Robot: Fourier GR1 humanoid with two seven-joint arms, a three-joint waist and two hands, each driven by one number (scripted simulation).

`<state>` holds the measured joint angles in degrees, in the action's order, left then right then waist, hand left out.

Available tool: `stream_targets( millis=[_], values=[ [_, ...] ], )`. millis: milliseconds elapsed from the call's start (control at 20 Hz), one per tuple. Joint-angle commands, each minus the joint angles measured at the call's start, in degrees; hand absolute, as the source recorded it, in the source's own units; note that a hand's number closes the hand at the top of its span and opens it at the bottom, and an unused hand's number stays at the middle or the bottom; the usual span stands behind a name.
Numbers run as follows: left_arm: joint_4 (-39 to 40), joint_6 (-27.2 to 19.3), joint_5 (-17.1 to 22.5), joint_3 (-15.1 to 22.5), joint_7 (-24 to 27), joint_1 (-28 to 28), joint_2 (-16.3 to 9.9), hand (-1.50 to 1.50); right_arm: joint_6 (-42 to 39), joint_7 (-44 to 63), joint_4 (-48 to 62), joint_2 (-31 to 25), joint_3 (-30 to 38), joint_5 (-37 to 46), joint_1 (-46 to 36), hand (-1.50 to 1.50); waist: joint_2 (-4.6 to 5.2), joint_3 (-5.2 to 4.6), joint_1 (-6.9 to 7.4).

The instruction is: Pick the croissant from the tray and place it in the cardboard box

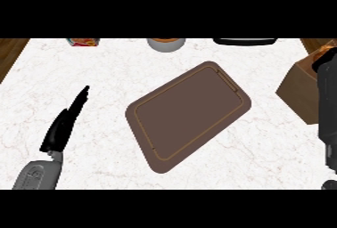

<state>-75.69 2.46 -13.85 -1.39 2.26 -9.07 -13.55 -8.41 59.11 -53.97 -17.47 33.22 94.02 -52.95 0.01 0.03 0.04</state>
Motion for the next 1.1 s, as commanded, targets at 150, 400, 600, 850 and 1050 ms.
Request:
stream_targets(
  millis=[150, 400, 600, 850, 1050],
  values=[
    [-2.0, -2.3, -2.1, 1.8, -0.1, 2.5, 2.5, 0.00, 1.0, -6.5, -0.8, 0.1, 6.0, -12.1, 4.6, -1.50, -0.09, 0.00, 0.14],
    [1.6, -0.8, -1.2, 0.4, 1.8, 0.2, 0.9, 0.00, 21.4, -16.7, -2.7, 0.1, 6.1, -14.9, 6.9, -1.50, 0.26, 0.06, 0.30],
    [2.3, -0.2, -0.7, 0.0, 2.1, -0.6, 0.9, 0.00, 34.6, -21.1, -3.2, 2.0, 8.3, -19.8, 6.1, -1.50, 0.54, 0.08, 0.83],
    [-2.2, 0.4, -0.8, 0.6, 2.3, 4.7, 0.4, 0.00, 41.6, -26.3, -4.9, 2.4, 12.2, -29.6, 8.6, -1.50, 0.03, 0.06, 0.79],
    [-1.3, 0.2, -0.8, -0.3, 0.7, 2.4, 0.1, 0.00, 48.7, -33.7, -9.2, 2.7, 15.0, -37.9, 13.2, -1.50, -0.04, 0.07, -0.03]
  ],
)
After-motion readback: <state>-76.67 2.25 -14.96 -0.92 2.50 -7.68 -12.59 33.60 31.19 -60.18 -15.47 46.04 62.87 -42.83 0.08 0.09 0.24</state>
